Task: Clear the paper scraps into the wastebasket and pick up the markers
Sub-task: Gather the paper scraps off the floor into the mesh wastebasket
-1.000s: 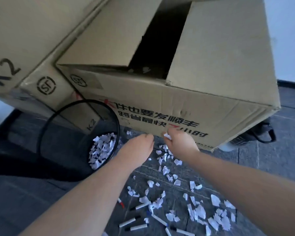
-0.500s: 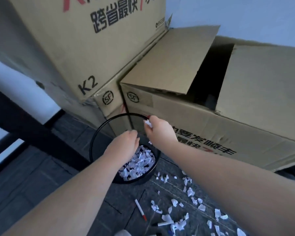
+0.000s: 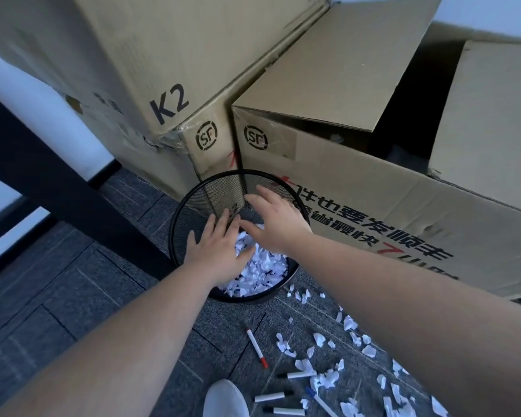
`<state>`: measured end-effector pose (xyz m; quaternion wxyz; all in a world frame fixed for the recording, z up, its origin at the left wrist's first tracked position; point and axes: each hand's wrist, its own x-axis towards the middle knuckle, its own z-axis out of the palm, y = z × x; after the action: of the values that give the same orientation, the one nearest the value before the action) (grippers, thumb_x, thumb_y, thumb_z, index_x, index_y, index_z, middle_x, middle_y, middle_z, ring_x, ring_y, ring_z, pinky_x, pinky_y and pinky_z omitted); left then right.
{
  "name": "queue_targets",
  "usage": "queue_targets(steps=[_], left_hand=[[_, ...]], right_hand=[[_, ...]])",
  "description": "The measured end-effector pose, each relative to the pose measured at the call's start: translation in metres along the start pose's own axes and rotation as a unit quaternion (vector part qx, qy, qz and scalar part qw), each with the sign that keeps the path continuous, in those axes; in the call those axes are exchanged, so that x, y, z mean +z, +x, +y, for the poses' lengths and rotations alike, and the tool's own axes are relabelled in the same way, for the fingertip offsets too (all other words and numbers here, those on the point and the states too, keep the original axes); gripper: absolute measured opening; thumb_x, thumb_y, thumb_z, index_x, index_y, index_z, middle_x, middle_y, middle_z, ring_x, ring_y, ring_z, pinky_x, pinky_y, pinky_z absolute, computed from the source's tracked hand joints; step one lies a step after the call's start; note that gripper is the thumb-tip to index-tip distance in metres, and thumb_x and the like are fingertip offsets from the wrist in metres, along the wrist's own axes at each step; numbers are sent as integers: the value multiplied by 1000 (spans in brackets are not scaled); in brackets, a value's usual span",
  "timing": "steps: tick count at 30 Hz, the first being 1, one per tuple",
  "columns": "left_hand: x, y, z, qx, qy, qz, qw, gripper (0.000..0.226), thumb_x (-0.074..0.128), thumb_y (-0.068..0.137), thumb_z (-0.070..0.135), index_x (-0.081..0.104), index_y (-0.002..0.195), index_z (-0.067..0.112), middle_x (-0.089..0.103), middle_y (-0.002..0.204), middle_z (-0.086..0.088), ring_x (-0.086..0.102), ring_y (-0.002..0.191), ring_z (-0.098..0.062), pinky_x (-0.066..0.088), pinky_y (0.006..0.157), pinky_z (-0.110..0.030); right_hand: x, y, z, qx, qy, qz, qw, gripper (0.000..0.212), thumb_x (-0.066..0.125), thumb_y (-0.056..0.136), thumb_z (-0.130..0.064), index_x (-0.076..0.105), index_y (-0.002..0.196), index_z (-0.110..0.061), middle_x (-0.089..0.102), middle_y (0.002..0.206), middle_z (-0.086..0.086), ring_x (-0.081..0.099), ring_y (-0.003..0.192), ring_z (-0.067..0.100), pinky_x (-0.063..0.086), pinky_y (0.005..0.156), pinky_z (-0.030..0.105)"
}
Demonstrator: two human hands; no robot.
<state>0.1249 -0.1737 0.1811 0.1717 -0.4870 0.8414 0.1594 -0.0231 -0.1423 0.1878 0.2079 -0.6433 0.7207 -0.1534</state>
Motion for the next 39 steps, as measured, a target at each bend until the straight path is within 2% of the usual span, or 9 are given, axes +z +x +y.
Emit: queue_targets(steps=[3,7,15,22,26,30,34,39], left_hand=[[-3,-7,3,5,34,-18,999,80,17,84,73,-11,147,31,-21,155,7,-18,143,-15,-2,115,-54],[-10,-16,13,20,50,-25,998,81,15,83,75,-12,146,33,-22,155,7,-19,143,-15,-4,115,-53],[-38,-41,62,56,70,2,996,78,16,85,72,-11,146,33,-21,155,7,-19,143,-14,-3,116,-51],[-38,-58,130,159,74,-10,984,77,25,89,66,-12,147,30,-23,155,0,-16,144,-18,2,119,-42],[-12,-50,167,206,72,-38,975,75,25,91,63,-12,147,30,-24,155,1,-15,144,-18,2,119,-42],[35,-22,187,208,61,-73,973,75,23,92,62,-11,148,26,-21,156,-1,-14,144,-20,0,118,-42],[90,10,182,225,115,-98,963,73,17,91,64,-12,147,27,-21,156,-1,-18,143,-21,-2,117,-45],[145,55,168,207,106,-87,969,73,19,92,62,-9,148,24,-18,156,-4,-14,144,-26,-4,117,-48]], right_hand=[[-4,-11,11,-42,-42,-18,998,60,39,93,-53,21,146,-30,8,158,-1,1,144,15,4,117,41],[-10,-26,21,-50,-76,-38,995,61,35,93,-56,15,147,-34,2,158,-4,-4,144,12,-2,116,39],[-49,-71,49,-38,-113,-14,993,61,30,94,-57,12,147,-35,1,158,-3,-2,145,15,0,118,42],[-68,-134,108,18,-114,-39,993,62,26,94,-59,7,148,-35,-5,158,-3,-5,144,14,1,118,41],[-49,-160,138,31,-110,-57,992,60,30,95,-54,11,148,-33,-4,158,-2,-4,145,17,-2,117,41],[-15,-170,176,44,-106,-81,990,60,34,95,-50,12,148,-31,-1,158,0,-1,145,19,-2,115,41],[31,-167,208,63,-99,-80,990,58,35,95,-50,16,147,-33,0,158,-1,-1,145,17,-4,114,39],[84,-147,249,80,-115,-148,979,61,30,95,-54,8,148,-33,-4,158,0,-3,145,20,-1,117,41]])
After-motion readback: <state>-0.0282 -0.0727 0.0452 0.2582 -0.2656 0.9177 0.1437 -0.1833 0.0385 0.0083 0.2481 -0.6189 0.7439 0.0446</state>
